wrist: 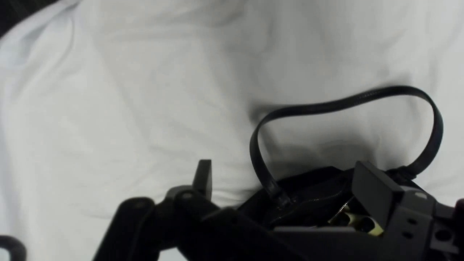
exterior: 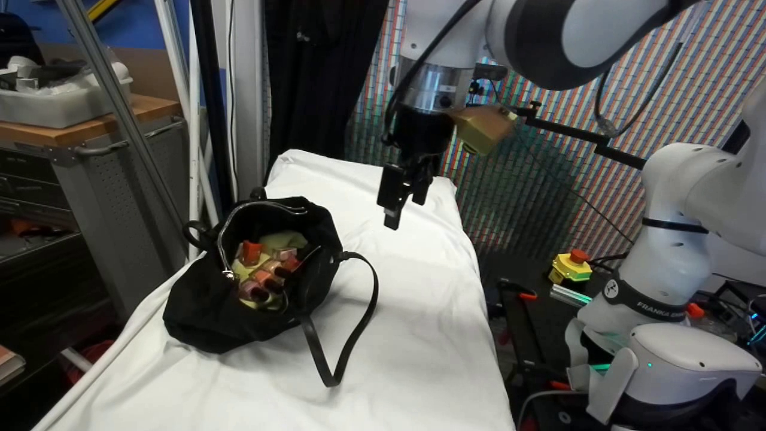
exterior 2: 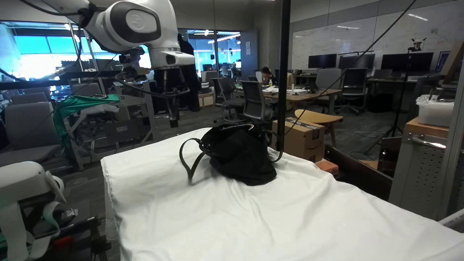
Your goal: Pick up the nail polish bottles and place them in the black bag
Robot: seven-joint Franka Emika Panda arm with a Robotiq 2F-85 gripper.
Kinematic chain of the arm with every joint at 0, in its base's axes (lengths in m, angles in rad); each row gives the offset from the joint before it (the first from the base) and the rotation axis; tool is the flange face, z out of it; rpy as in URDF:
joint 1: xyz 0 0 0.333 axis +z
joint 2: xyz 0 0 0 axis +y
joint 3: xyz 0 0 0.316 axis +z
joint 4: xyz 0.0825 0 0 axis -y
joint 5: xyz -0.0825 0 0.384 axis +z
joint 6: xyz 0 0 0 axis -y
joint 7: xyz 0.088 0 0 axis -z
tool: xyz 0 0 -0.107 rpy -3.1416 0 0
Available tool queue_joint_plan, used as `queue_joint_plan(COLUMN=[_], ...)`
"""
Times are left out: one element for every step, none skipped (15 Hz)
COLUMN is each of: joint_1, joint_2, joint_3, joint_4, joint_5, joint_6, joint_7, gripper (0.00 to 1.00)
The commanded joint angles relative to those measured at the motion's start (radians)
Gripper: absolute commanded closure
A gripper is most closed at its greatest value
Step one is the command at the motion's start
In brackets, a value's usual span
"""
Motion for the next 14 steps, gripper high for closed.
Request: queue_joint_plan(joint_1=[-0.053,-0.064,-0.074,-0.084,-0.093,-0.101,-0.108,-0.116,-0.122,-0.129,-0.134,-0.138,-0.142,-0.144], joint_2=[-0.21,-0.25,-0.285,-0.32,-0.348,-0.375,-0.399,-0.424,-0.448,-0.472,-0.494,-0.416,-0.436,-0.452], joint_3=[0.052,0.061,0.071,0.08,0.089,0.096,0.104,0.112,0.118,0.124,0.127,0.137,0.141,0.142], joint_4=[-0.199,-0.235,-0.269,-0.299,-0.329,-0.354,-0.381,-0.405,-0.43,-0.457,-0.48,-0.412,-0.434,-0.449], joint_5=[0.029,0.029,0.023,0.018,0.014,0.011,0.01,0.007,0.009,0.01,0.015,0.035,0.036,0.037], joint_6=[0.056,0.072,0.09,0.114,0.139,0.158,0.181,0.198,0.221,0.243,0.26,0.205,0.22,0.227], joint_7=[0.022,0.02,0.011,0.005,-0.003,-0.013,-0.016,-0.026,-0.029,-0.034,-0.041,-0.032,-0.037,-0.04], gripper=[0.0,0.0,0.0,0.0,0.0,0.0,0.0,0.0,0.0,0.0,0.0,0.0,0.0,0.0])
